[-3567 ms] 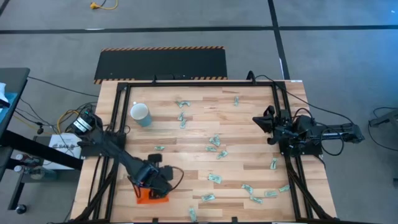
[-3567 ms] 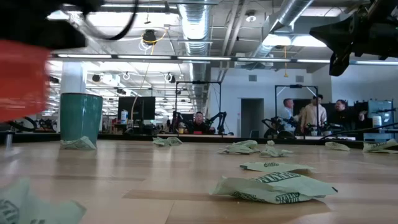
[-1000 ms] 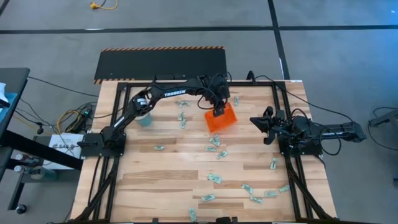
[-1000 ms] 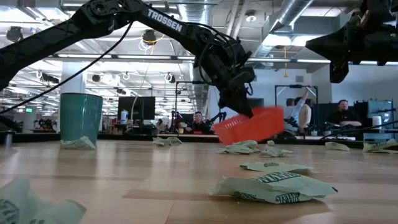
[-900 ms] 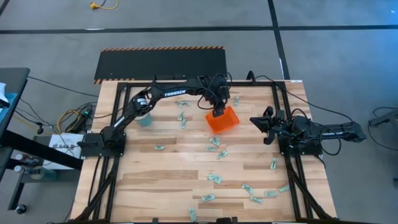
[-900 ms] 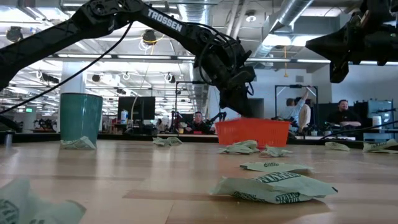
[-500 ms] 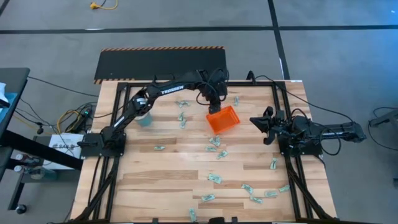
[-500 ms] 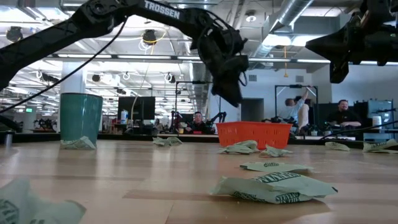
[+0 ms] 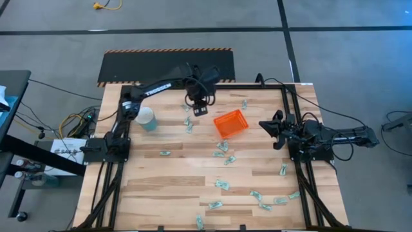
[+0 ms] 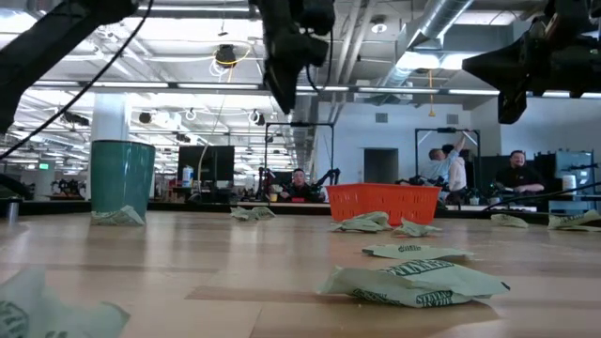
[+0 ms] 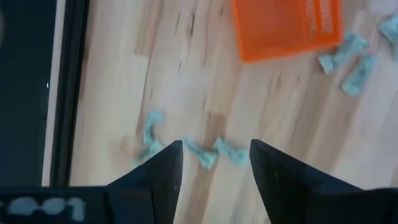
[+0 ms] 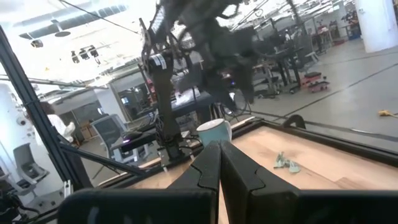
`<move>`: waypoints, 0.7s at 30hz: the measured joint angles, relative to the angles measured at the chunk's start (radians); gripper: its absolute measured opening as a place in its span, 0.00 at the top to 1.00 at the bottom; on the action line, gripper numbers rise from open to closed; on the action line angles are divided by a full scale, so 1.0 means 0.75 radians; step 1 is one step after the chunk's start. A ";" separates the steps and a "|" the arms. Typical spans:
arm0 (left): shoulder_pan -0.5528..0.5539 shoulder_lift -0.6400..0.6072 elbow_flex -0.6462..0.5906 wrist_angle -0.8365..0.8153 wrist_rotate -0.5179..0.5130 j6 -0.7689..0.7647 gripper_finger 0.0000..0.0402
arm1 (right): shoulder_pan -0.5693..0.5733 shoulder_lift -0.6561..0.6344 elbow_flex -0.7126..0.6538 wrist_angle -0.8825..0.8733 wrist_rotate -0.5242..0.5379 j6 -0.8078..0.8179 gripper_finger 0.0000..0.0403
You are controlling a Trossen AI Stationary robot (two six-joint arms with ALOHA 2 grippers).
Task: Pick and place Stevia / Truvia into bins
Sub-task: Put the stevia packet into the bin
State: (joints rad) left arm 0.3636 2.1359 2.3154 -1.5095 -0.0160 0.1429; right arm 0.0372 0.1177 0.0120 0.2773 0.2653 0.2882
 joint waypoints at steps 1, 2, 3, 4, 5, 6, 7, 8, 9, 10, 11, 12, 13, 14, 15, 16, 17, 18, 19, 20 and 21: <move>-0.010 -0.016 0.000 -0.020 -0.020 -0.009 0.57 | 0.000 -0.001 0.000 0.000 0.000 0.000 1.00; -0.018 -0.031 0.000 -0.034 -0.033 -0.017 0.57 | 0.000 -0.001 0.000 0.000 0.001 0.000 1.00; -0.028 -0.048 0.000 -0.047 -0.048 -0.026 0.58 | 0.000 -0.001 0.000 0.000 0.002 0.000 1.00; -0.038 -0.066 -0.001 -0.059 -0.064 -0.032 0.58 | 0.000 -0.001 0.000 0.000 0.002 0.000 1.00; -0.046 -0.085 -0.001 -0.068 -0.076 -0.032 0.59 | 0.000 -0.001 0.000 0.001 0.002 0.000 1.00; -0.055 -0.104 -0.004 -0.069 -0.086 -0.033 0.59 | 0.000 -0.001 0.000 0.000 0.002 0.000 1.00; -0.060 -0.127 -0.014 -0.065 -0.091 -0.034 0.59 | 0.000 -0.001 0.000 0.000 0.002 0.001 1.00; -0.068 -0.147 -0.027 -0.065 -0.092 -0.035 0.60 | 0.000 -0.001 0.000 -0.002 0.000 0.001 1.00; -0.073 -0.172 -0.051 -0.059 -0.092 -0.035 0.60 | 0.002 -0.001 0.000 -0.006 -0.001 0.001 1.00; -0.075 -0.202 -0.085 -0.042 -0.092 -0.034 0.60 | 0.004 -0.001 0.000 -0.010 -0.002 0.001 1.00; -0.076 -0.237 -0.132 -0.012 -0.092 -0.034 0.61 | 0.009 -0.001 0.000 -0.010 -0.002 0.001 1.00; -0.075 -0.279 -0.189 0.031 -0.092 -0.035 0.61 | 0.015 -0.001 0.000 -0.010 -0.002 0.003 1.00; -0.074 -0.327 -0.258 0.086 -0.091 -0.037 0.61 | 0.022 -0.001 0.000 -0.010 -0.002 0.012 1.00; -0.073 -0.379 -0.339 0.151 -0.090 -0.038 0.61 | 0.029 -0.001 0.000 -0.010 -0.002 0.029 1.00; -0.072 -0.432 -0.428 0.233 -0.083 -0.038 0.62 | 0.037 -0.001 0.000 -0.010 -0.003 0.046 1.00; -0.072 -0.488 -0.524 0.317 -0.075 -0.034 0.62 | 0.042 -0.001 0.000 -0.010 -0.003 0.072 1.00; -0.073 -0.547 -0.627 0.403 -0.060 -0.024 0.62 | 0.045 -0.001 0.000 -0.010 -0.003 0.102 1.00; -0.073 -0.606 -0.733 0.493 -0.038 -0.014 0.62 | 0.047 -0.001 0.000 -0.010 -0.003 0.142 1.00; -0.074 -0.666 -0.836 0.591 -0.015 -0.003 0.62 | 0.050 -0.001 0.000 -0.010 -0.003 0.178 1.00; -0.074 -0.726 -0.938 0.696 0.014 0.003 0.62 | 0.053 -0.001 0.000 -0.010 -0.003 0.198 1.00; -0.074 -0.787 -1.044 0.800 0.046 0.009 0.62 | 0.055 -0.001 0.000 -0.010 -0.003 0.206 1.00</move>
State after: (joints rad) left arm 0.3084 1.5457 1.5321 -0.9094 0.0184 0.1496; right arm 0.0784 0.1173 0.0120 0.2699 0.2634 0.4429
